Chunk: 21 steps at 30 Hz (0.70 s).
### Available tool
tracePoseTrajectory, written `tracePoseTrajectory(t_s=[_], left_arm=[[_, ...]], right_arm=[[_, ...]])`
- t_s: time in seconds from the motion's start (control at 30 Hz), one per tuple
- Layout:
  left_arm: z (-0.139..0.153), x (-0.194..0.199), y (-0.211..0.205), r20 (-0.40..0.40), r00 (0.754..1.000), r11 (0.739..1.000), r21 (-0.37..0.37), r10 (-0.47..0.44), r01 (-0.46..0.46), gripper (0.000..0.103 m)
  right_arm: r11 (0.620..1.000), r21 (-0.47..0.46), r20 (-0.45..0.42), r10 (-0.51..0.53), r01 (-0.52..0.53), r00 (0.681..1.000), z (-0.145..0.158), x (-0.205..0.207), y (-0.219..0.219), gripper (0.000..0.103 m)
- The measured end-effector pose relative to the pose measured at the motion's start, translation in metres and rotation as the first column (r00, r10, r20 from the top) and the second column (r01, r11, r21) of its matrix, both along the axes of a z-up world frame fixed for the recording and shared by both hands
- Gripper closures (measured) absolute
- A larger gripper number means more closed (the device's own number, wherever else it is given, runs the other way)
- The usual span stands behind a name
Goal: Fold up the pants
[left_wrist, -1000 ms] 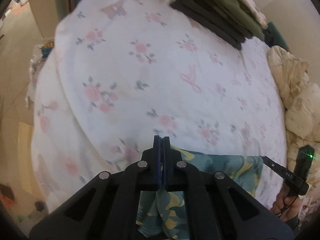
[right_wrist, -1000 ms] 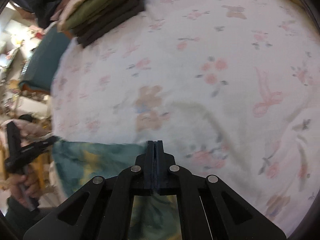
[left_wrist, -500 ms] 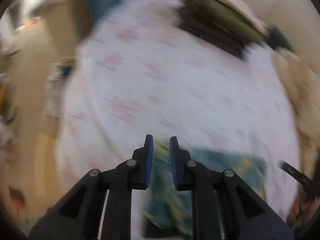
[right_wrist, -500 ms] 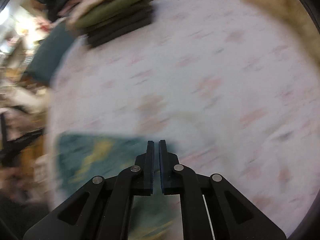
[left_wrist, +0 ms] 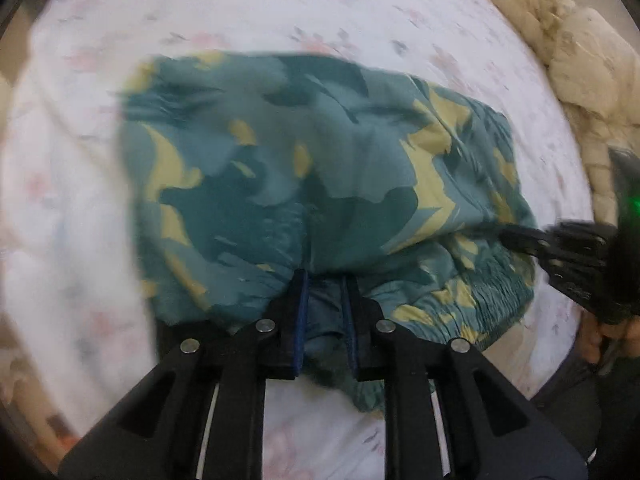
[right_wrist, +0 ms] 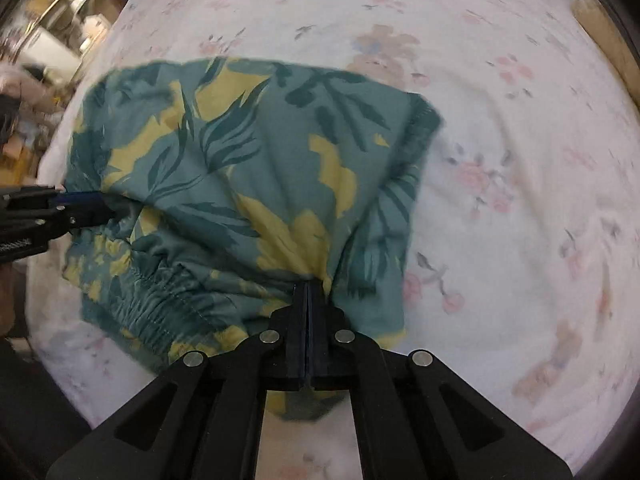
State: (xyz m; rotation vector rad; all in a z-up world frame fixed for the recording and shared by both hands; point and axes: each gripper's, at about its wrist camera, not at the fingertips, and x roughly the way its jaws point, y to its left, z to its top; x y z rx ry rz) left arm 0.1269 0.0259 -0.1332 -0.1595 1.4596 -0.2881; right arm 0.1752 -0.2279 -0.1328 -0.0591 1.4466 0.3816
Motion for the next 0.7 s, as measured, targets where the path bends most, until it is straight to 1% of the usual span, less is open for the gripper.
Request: tracePoseTrajectory(t_s=[0.03, 0.07, 0.1, 0.13, 0.17, 0.2, 0.23, 0.27, 0.3, 0.33, 0.37, 0.4, 0.43, 0.47, 0.5, 0.57, 0.6, 0.63, 0.67, 0.7], left_arm=[[0.011, -0.004, 0.009, 0.008, 0.999, 0.999, -0.018, 0.048, -0.048, 0.087], [0.020, -0.008, 0.015, 0.031, 0.996, 0.996, -0.042, 0.080, -0.079, 0.086], [0.027, -0.013, 0.018, 0.049, 0.994, 0.994, -0.058, 0.101, -0.098, 0.079], [0.033, -0.017, 0.019, 0.065, 0.991, 0.991, -0.079, 0.115, -0.110, 0.074], [0.035, -0.020, 0.017, 0.074, 0.991, 0.989, -0.100, 0.115, -0.107, 0.073], [0.035, -0.023, 0.011, 0.077, 0.992, 0.989, -0.118, 0.096, -0.086, 0.073], [0.033, -0.024, 0.005, 0.076, 0.994, 0.992, -0.113, 0.073, -0.064, 0.073], [0.026, -0.028, -0.003, 0.062, 0.997, 0.996, -0.086, 0.041, -0.036, 0.073], [0.021, -0.027, -0.007, 0.044, 0.999, 0.998, -0.056, 0.028, -0.025, 0.072], [0.011, -0.031, -0.009, 0.007, 1.000, 1.000, -0.013, 0.008, -0.008, 0.071], [0.003, -0.031, -0.010, -0.025, 1.000, 1.000, 0.005, -0.007, 0.007, 0.069], [0.000, -0.031, -0.007, -0.037, 0.999, 1.000, 0.001, -0.004, 0.004, 0.069], [0.003, -0.030, -0.002, -0.044, 0.999, 1.000, -0.009, 0.017, -0.018, 0.069], [0.008, -0.028, 0.003, -0.051, 0.998, 0.999, -0.013, 0.045, -0.046, 0.068], [0.018, -0.025, 0.009, -0.050, 0.996, 0.997, -0.009, 0.070, -0.070, 0.065], [0.036, -0.021, 0.021, -0.013, 0.996, 0.996, -0.010, 0.085, -0.085, 0.053], [0.048, -0.015, 0.031, 0.019, 0.995, 0.995, 0.013, 0.094, -0.094, 0.036], [0.056, -0.010, 0.040, 0.051, 0.993, 0.993, 0.039, 0.108, -0.110, 0.019], [0.063, -0.003, 0.051, 0.093, 0.988, 0.990, 0.065, 0.123, -0.129, 0.015], [0.065, 0.004, 0.057, 0.118, 0.985, 0.987, 0.084, 0.129, -0.139, 0.013]], right_arm=[[1.000, 0.012, 0.002, -0.020, 0.020, 1.000, 0.007, -0.003, -0.005, 0.103], [0.999, 0.027, 0.011, -0.034, 0.034, 0.999, 0.015, -0.007, -0.008, 0.096], [0.998, 0.045, 0.029, -0.046, 0.045, 0.999, 0.022, -0.011, -0.010, 0.095], [0.995, 0.081, 0.043, -0.060, 0.056, 0.997, 0.029, -0.015, -0.010, 0.095], [0.988, 0.143, 0.042, -0.065, 0.059, 0.997, 0.035, -0.019, -0.007, 0.095], [0.984, 0.170, 0.042, -0.063, 0.055, 0.997, 0.037, -0.021, -0.007, 0.095], [0.985, 0.169, 0.050, -0.050, 0.041, 0.997, 0.039, -0.025, 0.000, 0.095], [0.987, 0.161, 0.042, -0.032, 0.025, 0.999, 0.037, -0.028, 0.008, 0.095], [0.988, 0.156, 0.018, -0.018, 0.015, 1.000, 0.030, -0.032, 0.014, 0.095], [0.993, 0.119, -0.029, 0.000, 0.003, 1.000, 0.018, -0.034, 0.020, 0.095], [0.995, 0.099, -0.050, 0.004, 0.001, 0.999, 0.012, -0.040, 0.018, 0.095], [0.997, 0.081, -0.086, 0.002, 0.005, 0.996, 0.004, -0.041, 0.017, 0.098], [0.997, 0.069, -0.115, -0.015, 0.024, 0.993, 0.000, -0.041, 0.012, 0.096], [0.996, 0.076, -0.126, -0.042, 0.052, 0.991, 0.002, -0.039, 0.005, 0.095], [0.992, 0.103, -0.121, -0.059, 0.071, 0.991, 0.008, -0.037, -0.002, 0.095], [0.979, 0.163, -0.068, -0.110, 0.120, 0.992, 0.029, -0.031, -0.020, 0.095], [0.965, 0.207, -0.023, -0.160, 0.161, 0.987, 0.042, -0.024, -0.034, 0.094], [0.953, 0.237, 0.002, -0.196, 0.190, 0.981, 0.049, -0.019, -0.046, 0.092], [0.938, 0.265, 0.021, -0.235, 0.221, 0.972, 0.054, -0.012, -0.055, 0.077], [0.921, 0.289, 0.027, -0.280, 0.261, 0.960, 0.056, -0.003, -0.067, 0.044]])
